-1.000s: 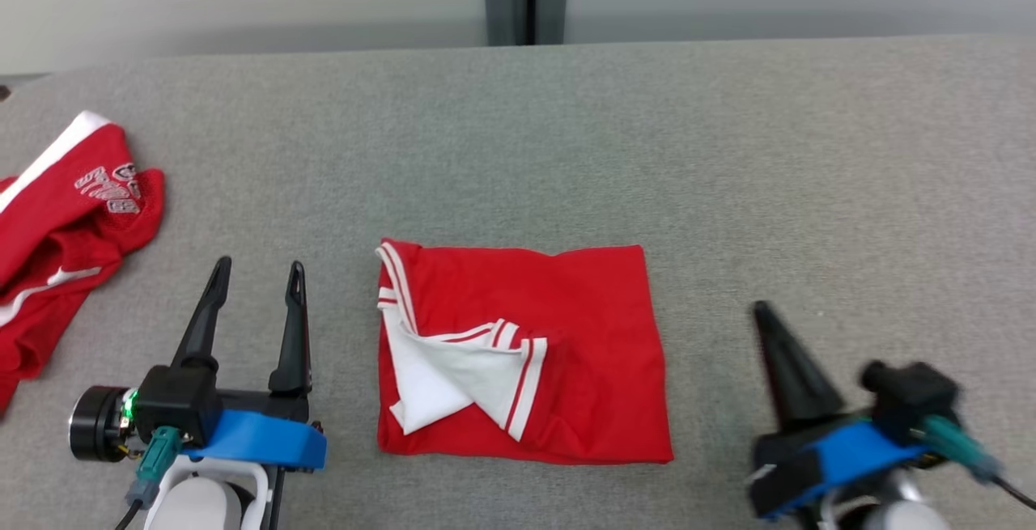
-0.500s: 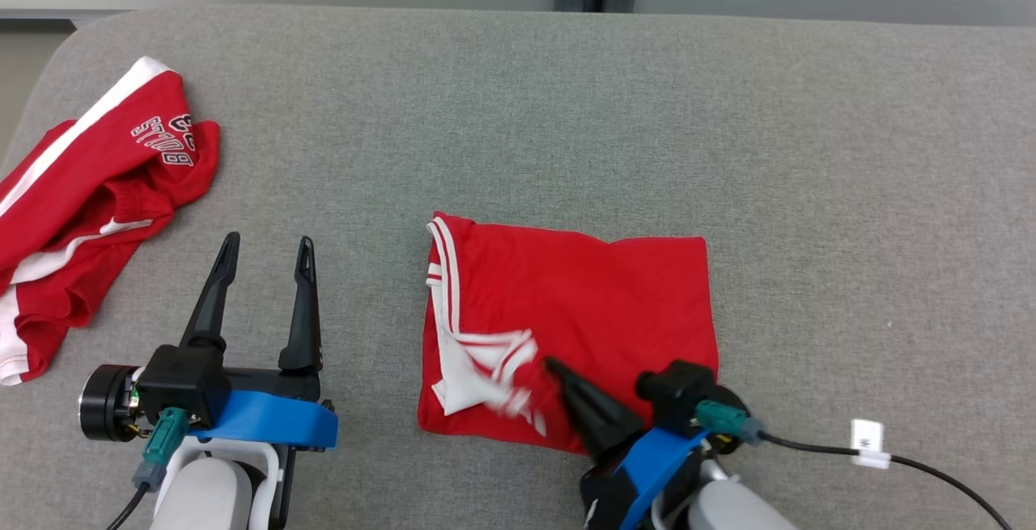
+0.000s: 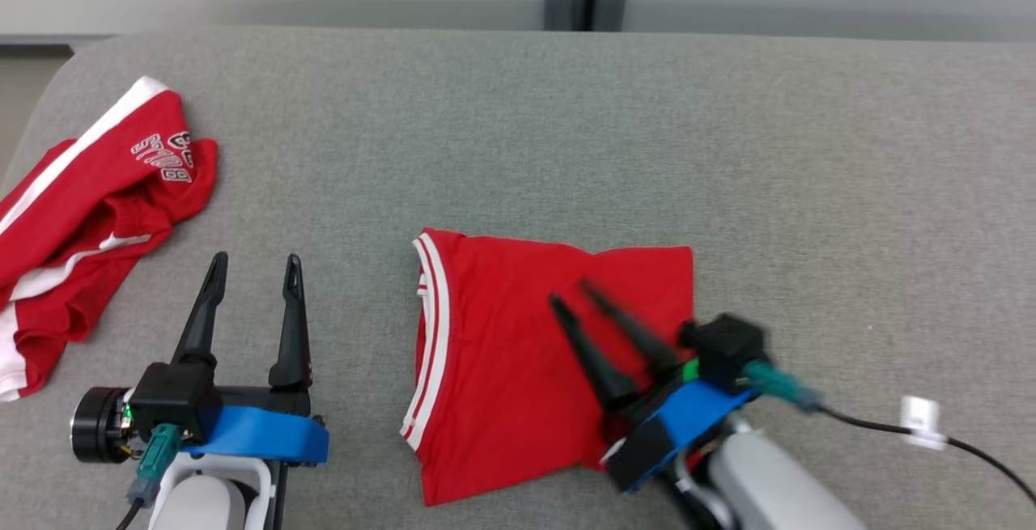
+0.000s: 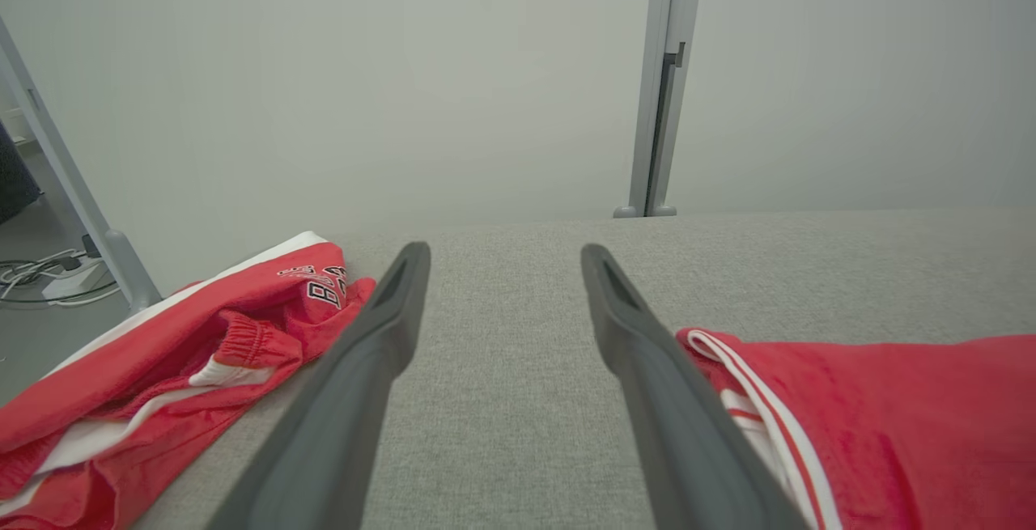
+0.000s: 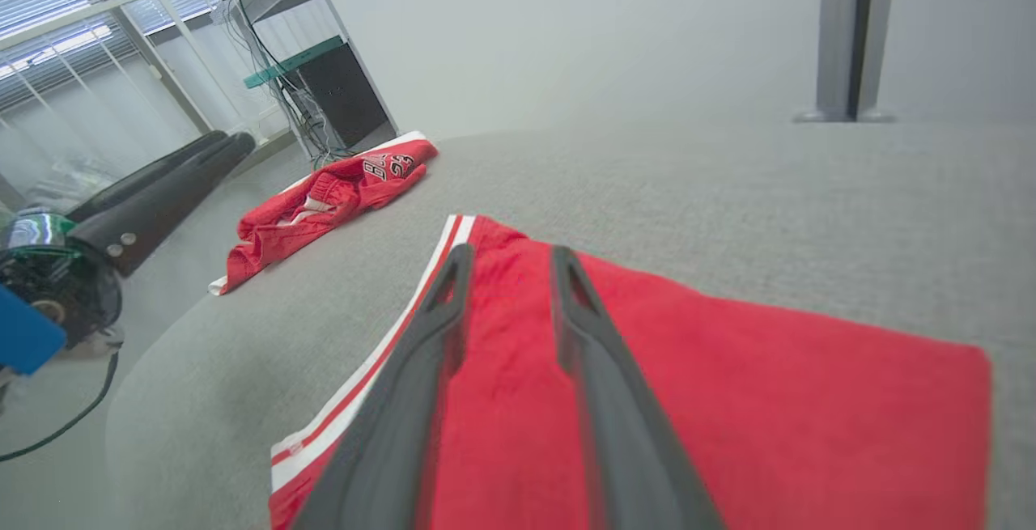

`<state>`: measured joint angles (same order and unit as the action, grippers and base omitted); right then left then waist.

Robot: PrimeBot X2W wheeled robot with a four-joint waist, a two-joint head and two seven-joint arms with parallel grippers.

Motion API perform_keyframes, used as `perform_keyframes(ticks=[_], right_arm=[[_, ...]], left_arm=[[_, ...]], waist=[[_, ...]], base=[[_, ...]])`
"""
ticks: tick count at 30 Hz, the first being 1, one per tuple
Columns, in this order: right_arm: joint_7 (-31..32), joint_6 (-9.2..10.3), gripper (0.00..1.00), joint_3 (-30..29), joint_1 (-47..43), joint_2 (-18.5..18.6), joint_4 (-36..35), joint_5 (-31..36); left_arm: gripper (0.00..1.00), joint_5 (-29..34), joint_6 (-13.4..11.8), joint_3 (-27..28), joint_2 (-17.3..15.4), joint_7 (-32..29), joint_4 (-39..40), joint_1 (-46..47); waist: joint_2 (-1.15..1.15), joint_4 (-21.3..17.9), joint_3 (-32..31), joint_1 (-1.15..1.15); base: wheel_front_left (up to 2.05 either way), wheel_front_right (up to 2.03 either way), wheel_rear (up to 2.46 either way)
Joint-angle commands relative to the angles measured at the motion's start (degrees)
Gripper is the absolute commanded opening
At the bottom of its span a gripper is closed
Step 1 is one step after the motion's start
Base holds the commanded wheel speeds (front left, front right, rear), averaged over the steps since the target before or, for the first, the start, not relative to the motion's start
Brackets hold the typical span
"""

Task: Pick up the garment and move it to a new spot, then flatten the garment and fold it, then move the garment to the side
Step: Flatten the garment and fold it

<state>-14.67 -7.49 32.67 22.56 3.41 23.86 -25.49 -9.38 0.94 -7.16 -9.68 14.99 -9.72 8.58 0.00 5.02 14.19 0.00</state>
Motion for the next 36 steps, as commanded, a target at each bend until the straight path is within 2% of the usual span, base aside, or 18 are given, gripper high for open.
perform_keyframes(ticks=[1,10,15,20,29,36], right_arm=[[-0.29,-0.02,1.0,-1.48,-1.53,0.78,-0.84,0.8],[0.05,-0.02,1.0,-24.98,-12.53,1.92,-14.28,9.57],[2.91,-0.02,1.0,-33.19,-18.76,1.33,-18.98,12.04],[6.14,-0.02,1.0,-35.93,-23.68,0.6,-22.87,13.49],[10.63,-0.02,1.0,-36.74,-30.49,-0.24,-27.65,14.22],[12.57,-0.02,1.0,-36.8,-32.73,-0.47,-30.28,14.97]], left_arm=[[1.0,0.48,-0.24,0.19,-0.24,0.26,0.1,-0.06],[1.0,0.55,-0.2,0.34,-1.15,0.25,-0.55,-3.44],[1.0,0.18,-0.2,0.06,-1.58,0.05,-1.05,-5.74],[1.0,-0.03,-0.15,-0.39,-2.01,-0.79,-1.24,-8.37],[1.0,-0.59,-0.02,-1.87,-1.95,-2.18,-2.04,-11.95],[1.0,-0.84,-0.5,-2.24,-2.01,-2.51,-1.78,-13.02]], waist=[[0.0,-0.86,-0.86,0.0],[0.0,-4.41,-4.59,0.0],[0.0,-5.54,-7.19,0.0],[0.0,-6.19,-9.71,0.0],[0.0,-5.37,-14.07,0.0],[0.0,-5.04,-15.11,0.0]], base=[[0.0,0.0,0.0],[0.0,0.0,0.0],[0.0,0.0,0.0],[0.0,0.0,0.0],[0.0,0.0,0.0],[0.0,0.0,0.0]])
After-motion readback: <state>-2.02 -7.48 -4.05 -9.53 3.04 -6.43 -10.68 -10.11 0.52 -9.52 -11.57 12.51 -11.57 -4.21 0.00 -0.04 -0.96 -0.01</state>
